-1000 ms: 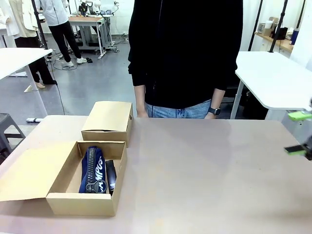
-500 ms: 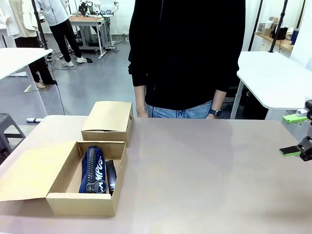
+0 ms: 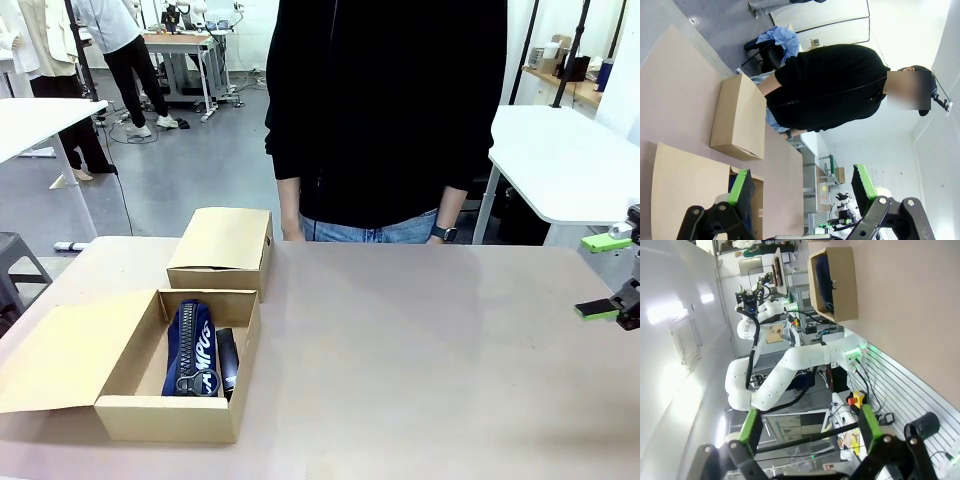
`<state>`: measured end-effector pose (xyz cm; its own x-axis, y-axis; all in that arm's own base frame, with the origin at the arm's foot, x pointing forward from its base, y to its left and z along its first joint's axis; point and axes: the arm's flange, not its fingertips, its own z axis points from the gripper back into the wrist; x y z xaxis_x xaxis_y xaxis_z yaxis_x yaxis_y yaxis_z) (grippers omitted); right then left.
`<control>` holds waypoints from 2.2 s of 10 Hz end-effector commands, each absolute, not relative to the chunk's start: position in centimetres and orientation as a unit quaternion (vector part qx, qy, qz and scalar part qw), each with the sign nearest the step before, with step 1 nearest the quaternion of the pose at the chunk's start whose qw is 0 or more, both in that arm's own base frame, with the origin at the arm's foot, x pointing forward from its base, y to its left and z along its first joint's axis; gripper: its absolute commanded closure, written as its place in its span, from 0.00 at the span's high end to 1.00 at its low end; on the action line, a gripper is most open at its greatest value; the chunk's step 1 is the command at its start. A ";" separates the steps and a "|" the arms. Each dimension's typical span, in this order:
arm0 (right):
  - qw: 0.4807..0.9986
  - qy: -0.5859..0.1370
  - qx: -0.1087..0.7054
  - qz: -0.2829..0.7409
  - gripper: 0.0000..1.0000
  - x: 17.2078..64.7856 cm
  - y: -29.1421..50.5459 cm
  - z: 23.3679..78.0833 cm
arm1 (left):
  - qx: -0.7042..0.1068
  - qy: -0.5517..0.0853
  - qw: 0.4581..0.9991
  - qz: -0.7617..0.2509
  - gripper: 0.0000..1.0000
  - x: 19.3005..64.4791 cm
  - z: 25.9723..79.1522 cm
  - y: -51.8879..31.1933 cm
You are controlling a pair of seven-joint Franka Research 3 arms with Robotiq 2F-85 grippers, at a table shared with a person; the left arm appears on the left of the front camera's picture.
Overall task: Place items inside the box.
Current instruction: Close the lid of the Mailer Box closest to the robot.
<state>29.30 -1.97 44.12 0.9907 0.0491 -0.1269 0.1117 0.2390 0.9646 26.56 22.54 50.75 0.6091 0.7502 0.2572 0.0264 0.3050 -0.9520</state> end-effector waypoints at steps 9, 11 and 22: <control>0.780 0.068 0.622 -0.024 1.00 29.2 -2.0 44.7 | -0.194 -0.624 0.573 -0.494 1.00 30.8 43.0 9.3; 0.780 0.068 0.622 -0.024 1.00 29.2 -2.0 44.7 | -0.173 -0.628 0.516 -0.556 1.00 31.1 39.8 12.0; 0.780 0.068 0.622 -0.024 1.00 29.2 -2.0 44.7 | -0.201 -0.460 0.589 -0.633 1.00 32.8 38.1 17.2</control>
<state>29.27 -1.98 44.18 0.9907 0.0492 -0.1271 0.1117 0.2413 0.9640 32.89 15.40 39.02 -0.2101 -0.5338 0.8191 0.9174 0.1818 0.3539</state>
